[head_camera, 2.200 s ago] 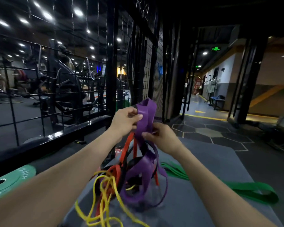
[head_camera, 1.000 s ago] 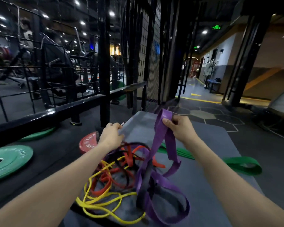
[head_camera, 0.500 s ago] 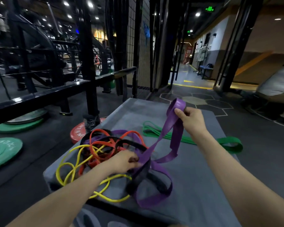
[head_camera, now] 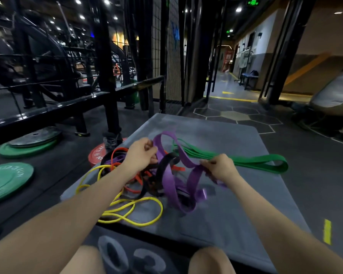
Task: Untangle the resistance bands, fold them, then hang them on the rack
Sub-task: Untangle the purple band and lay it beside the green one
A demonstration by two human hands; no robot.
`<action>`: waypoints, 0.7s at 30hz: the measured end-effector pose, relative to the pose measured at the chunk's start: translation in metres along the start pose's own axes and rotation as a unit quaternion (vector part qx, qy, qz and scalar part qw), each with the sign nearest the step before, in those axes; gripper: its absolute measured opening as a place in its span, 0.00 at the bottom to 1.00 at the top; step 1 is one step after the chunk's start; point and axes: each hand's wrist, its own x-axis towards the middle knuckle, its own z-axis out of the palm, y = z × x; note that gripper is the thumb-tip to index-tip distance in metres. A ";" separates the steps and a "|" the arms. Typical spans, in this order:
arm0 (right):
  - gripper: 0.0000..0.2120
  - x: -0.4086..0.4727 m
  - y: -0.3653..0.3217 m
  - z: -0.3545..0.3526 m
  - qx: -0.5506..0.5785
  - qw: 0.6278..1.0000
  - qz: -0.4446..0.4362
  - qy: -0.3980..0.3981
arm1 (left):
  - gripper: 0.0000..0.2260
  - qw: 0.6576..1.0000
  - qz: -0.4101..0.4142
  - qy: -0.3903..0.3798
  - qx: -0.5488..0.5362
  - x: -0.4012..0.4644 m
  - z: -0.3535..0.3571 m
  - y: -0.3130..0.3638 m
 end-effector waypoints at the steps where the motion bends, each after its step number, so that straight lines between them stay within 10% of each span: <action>1: 0.25 -0.003 -0.002 -0.002 -0.022 1.000 -0.005 -0.002 | 0.11 1.000 0.007 0.011 0.001 0.003 0.001 0.008; 21: 0.12 -0.016 -0.042 -0.020 0.115 0.979 -0.167 0.010 | 0.05 0.987 0.008 -0.089 -0.136 -0.008 0.048 0.071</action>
